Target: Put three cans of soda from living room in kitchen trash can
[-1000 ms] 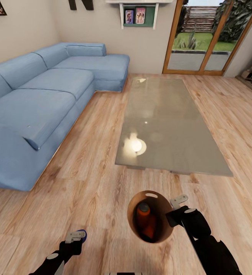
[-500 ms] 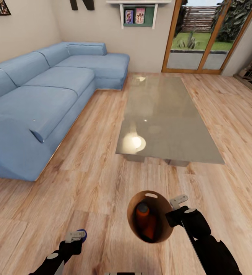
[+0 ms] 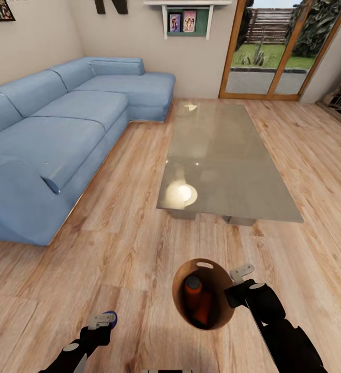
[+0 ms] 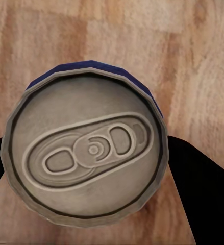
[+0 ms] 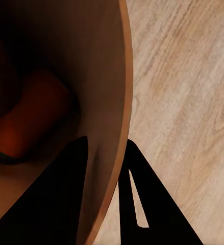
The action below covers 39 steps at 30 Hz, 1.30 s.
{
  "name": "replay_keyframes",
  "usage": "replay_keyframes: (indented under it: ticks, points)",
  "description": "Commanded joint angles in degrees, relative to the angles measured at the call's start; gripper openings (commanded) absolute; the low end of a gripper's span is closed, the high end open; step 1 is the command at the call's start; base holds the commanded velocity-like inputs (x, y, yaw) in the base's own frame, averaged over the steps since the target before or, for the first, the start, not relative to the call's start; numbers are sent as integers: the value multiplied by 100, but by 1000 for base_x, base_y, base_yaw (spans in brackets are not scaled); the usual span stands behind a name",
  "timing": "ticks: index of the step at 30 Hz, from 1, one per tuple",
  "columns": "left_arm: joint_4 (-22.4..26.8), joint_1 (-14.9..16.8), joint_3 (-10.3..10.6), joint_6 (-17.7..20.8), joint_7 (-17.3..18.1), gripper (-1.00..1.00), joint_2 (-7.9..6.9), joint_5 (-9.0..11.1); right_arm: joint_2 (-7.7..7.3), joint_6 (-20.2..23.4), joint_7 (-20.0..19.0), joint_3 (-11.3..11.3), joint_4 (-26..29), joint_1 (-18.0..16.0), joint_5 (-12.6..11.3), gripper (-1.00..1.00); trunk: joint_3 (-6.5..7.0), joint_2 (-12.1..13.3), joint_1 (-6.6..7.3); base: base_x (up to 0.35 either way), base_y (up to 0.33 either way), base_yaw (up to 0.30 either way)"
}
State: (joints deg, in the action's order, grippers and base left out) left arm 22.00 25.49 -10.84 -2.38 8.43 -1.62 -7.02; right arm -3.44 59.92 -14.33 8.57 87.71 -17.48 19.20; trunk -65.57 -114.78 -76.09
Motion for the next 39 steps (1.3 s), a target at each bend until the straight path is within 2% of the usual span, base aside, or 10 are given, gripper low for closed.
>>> replay_keyframes:
  ticks: [1, 12, 20, 28, 39]
  points:
    - [-8, 0, -2, 0, 1, -100, -2, -1, 1, 8, -9, 3, 4, -1, -92, -100, 19, 42, 23, 0, 0, 0]
    - [-37, 0, -21, 3, 3, -100, -4, 8, 1, 8, -9, 4, 8, -1, -92, -100, 229, 483, 265, 0, 0, 0]
    - [-38, 0, -23, 17, 5, -100, -5, 22, 1, 8, -9, 4, 8, -1, -92, -100, 443, 804, 440, 0, 0, 0]
    - [-30, 0, -23, 237, 1, -100, -9, 10, 1, 8, -9, 4, 8, -1, -92, -100, 660, 1125, 616, 0, 0, 0]
    - [-16, 0, -23, 256, 1, -100, -9, 8, 1, 8, -9, 4, 8, -1, -92, -100, 959, 1566, 858, 0, 0, 0]
